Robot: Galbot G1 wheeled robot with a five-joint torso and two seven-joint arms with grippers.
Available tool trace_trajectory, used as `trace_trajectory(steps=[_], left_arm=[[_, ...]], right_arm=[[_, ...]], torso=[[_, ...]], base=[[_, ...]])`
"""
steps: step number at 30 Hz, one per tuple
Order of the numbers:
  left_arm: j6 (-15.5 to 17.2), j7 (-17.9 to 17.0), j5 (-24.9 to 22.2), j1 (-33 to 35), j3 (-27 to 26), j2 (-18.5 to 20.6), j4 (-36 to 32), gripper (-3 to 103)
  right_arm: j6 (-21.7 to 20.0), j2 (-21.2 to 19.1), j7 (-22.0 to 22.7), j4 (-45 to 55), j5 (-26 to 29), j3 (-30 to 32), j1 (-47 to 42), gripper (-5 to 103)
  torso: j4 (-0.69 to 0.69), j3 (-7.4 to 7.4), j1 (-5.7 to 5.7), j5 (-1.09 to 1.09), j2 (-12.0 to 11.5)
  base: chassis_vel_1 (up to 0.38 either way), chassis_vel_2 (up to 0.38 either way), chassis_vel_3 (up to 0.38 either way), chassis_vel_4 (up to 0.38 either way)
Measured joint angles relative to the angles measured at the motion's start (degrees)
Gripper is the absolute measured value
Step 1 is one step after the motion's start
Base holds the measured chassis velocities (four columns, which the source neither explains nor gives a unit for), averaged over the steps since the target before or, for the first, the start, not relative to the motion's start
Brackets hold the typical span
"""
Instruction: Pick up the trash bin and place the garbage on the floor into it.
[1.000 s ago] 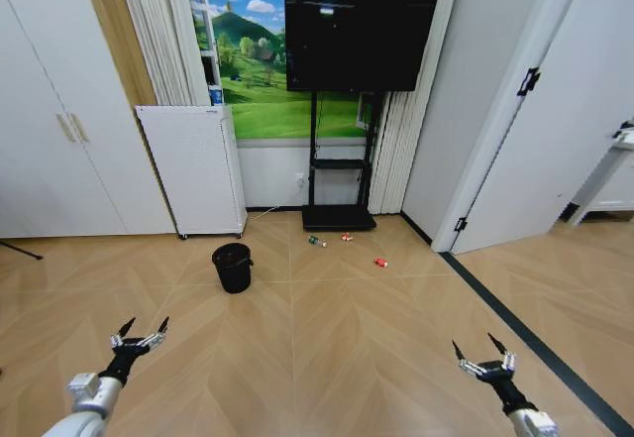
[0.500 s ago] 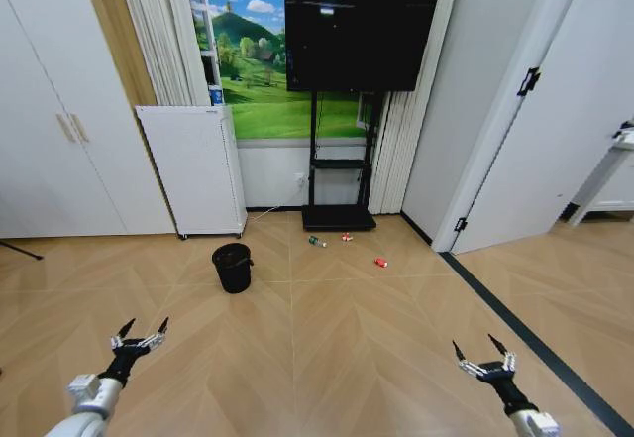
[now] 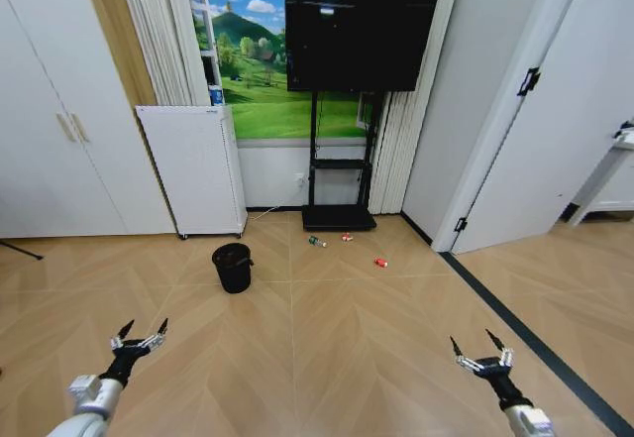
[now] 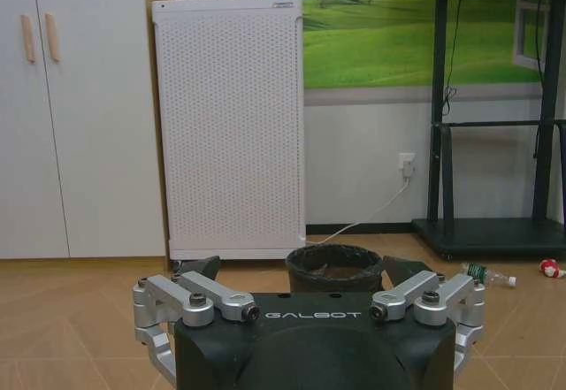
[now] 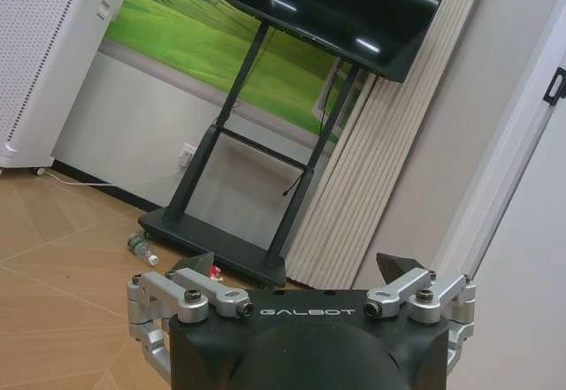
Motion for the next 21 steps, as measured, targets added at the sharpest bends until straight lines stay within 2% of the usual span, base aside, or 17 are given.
trace_trajectory(steps=[11, 21], left_arm=[[-0.05, -0.11, 0.31, -0.71, 1.07, -0.21, 0.45, 100], [-0.05, -0.40, 0.45, -0.94, 1.42, -0.56, 0.56, 100]], right_arm=[[1.42, -0.31, -3.00, -1.79, 1.73, -0.69, 0.98, 100], [1.82, -0.57, -3.56, -2.29, 2.30, -1.37, 1.62, 100]], torso=[[0.00, 0.00, 0.00, 0.00, 0.00], [0.00, 0.00, -0.01, 0.01, 0.00]], base=[[0.000, 0.000, 0.000, 0.000], [-0.023, 0.022, 0.022, -0.024]])
